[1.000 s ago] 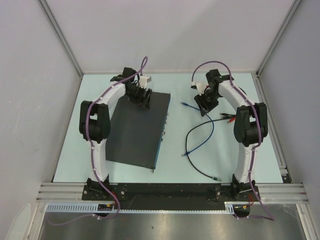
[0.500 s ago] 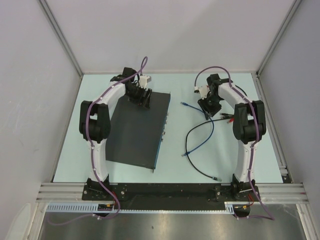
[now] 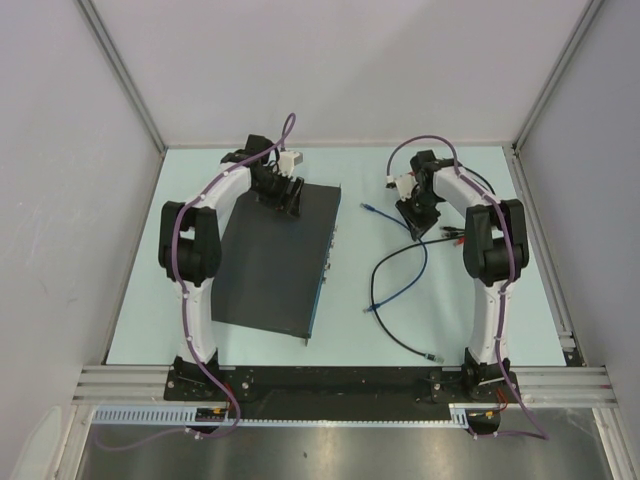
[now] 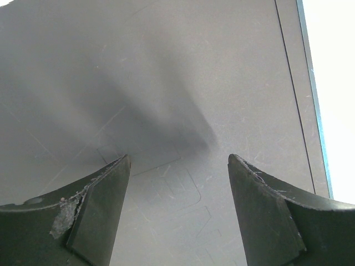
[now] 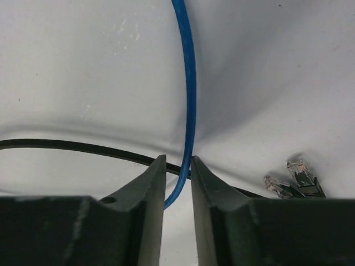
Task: Pull the plug from the switch port
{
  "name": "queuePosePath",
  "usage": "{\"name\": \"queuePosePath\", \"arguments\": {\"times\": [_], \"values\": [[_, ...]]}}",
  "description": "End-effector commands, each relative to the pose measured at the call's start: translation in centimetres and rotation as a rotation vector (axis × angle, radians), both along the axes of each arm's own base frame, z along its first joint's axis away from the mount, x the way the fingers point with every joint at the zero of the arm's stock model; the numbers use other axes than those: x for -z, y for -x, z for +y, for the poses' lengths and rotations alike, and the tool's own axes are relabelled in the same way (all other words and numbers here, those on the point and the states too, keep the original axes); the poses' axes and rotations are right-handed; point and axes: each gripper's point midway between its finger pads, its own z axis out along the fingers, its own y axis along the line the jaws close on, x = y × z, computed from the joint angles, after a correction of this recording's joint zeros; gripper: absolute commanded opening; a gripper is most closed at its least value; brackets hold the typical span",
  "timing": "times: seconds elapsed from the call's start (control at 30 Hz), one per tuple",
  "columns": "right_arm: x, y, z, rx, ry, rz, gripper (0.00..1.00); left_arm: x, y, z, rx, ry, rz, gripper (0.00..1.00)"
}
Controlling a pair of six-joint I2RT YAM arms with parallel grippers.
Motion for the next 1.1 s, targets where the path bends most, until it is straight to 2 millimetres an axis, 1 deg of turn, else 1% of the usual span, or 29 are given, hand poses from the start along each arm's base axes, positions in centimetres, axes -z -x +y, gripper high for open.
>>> {"name": "queuePosePath", "arguments": {"times": [0.0, 0.03, 0.1, 0.13, 0.17, 0.2, 0.23, 0.27, 0.33, 0.37, 0.43, 0.47, 0.5, 0.53, 0.57, 0.6, 0.63, 0.7, 0.73, 0.8, 0.83, 0.9, 0.93, 0.97, 1.07], "values": [[0.4, 0.0, 0.5, -0.008, 0.006, 0.004, 0.24, 5.4, 3.6, -0.6, 0.010, -0.031, 0.195, 0.79], [-0.3, -0.2, 0.6, -0.024, -0.003, -0.006, 0.17, 5.4, 3.6, -0.6, 0.009, -0.030, 0.196, 0.79], [-1.2, 0.1, 1.4, -0.074, -0.021, -0.003, 0.08, 5.5, 3.7, -0.6, 0.012, -0.031, 0.197, 0.79], [-2.6, -0.6, 1.8, -0.109, -0.027, -0.044, 0.05, 5.4, 3.7, -0.6, 0.013, -0.033, 0.195, 0.79], [-3.4, -0.5, 2.6, -0.135, -0.055, -0.048, 0.04, 5.4, 3.7, -0.6, 0.013, -0.031, 0.194, 0.79], [-4.4, 0.2, 2.9, -0.155, -0.067, -0.025, 0.03, 5.5, 3.7, -0.5, 0.011, -0.033, 0.195, 0.79], [-5.8, -0.2, 3.5, -0.192, -0.086, -0.053, 0.00, 5.7, 3.7, -0.5, 0.010, -0.033, 0.199, 0.79], [-6.5, -0.2, 3.9, -0.207, -0.092, -0.063, 0.00, 5.7, 3.6, -0.7, 0.010, -0.028, 0.199, 0.79], [-7.9, -0.2, 3.9, -0.221, -0.088, -0.090, 0.00, 5.8, 3.5, -0.9, 0.012, -0.025, 0.202, 0.79], [-9.2, -0.3, 3.9, -0.239, -0.088, -0.126, 0.00, 5.8, 3.4, -0.9, 0.012, -0.024, 0.203, 0.79], [-10.2, -0.5, 3.8, -0.244, -0.082, -0.159, 0.00, 5.8, 3.3, -1.2, 0.014, -0.021, 0.203, 0.79], [-11.1, -0.5, 3.8, -0.240, -0.083, -0.181, 0.00, 5.9, 3.3, -1.3, 0.015, -0.018, 0.206, 0.79], [-11.1, -0.6, 3.8, -0.229, -0.080, -0.190, 0.00, 6.0, 3.2, -1.4, 0.016, -0.015, 0.206, 0.79], [-11.1, -0.7, 3.6, -0.211, -0.075, -0.191, 0.00, 6.0, 3.2, -1.5, 0.015, -0.011, 0.208, 0.79], [-10.7, -0.6, 3.2, -0.191, -0.056, -0.184, 0.00, 6.0, 3.2, -1.6, 0.015, -0.008, 0.209, 0.79], [-8.9, 0.0, 2.8, -0.147, -0.040, -0.129, 0.14, 6.2, 3.3, -1.6, 0.012, -0.008, 0.218, 0.79], [-8.1, 0.3, 2.3, -0.119, -0.022, -0.106, 0.23, 6.3, 3.3, -1.6, 0.013, -0.007, 0.220, 0.79], [-5.7, 1.2, 1.4, -0.077, 0.016, -0.057, 0.36, 6.3, 3.4, -1.6, 0.013, -0.007, 0.224, 0.79], [-5.1, 1.3, 1.1, -0.068, 0.018, -0.045, 0.44, 6.3, 3.5, -1.6, 0.014, -0.006, 0.226, 0.79], [-4.1, 1.4, 0.8, -0.057, 0.019, -0.021, 0.47, 6.3, 3.6, -1.6, 0.016, -0.007, 0.227, 0.79], [-3.4, 0.9, 0.5, -0.031, 0.013, -0.002, 0.48, 6.1, 3.6, -1.6, 0.016, -0.006, 0.224, 0.79], [-3.0, 0.1, 0.2, -0.021, 0.007, -0.003, 0.47, 6.2, 3.7, -1.4, 0.014, -0.013, 0.226, 0.79], [-2.3, -0.6, 0.1, -0.027, 0.011, 0.000, 0.47, 6.0, 3.7, -1.4, 0.016, -0.012, 0.222, 0.79], [-2.2, -1.2, -0.2, -0.025, 0.015, -0.005, 0.47, 6.1, 3.8, -1.4, 0.015, -0.013, 0.226, 0.79], [-1.3, -2.2, -0.7, -0.039, 0.016, 0.011, 0.46, 6.1, 3.9, -1.1, 0.015, -0.024, 0.218, 0.79]]}}
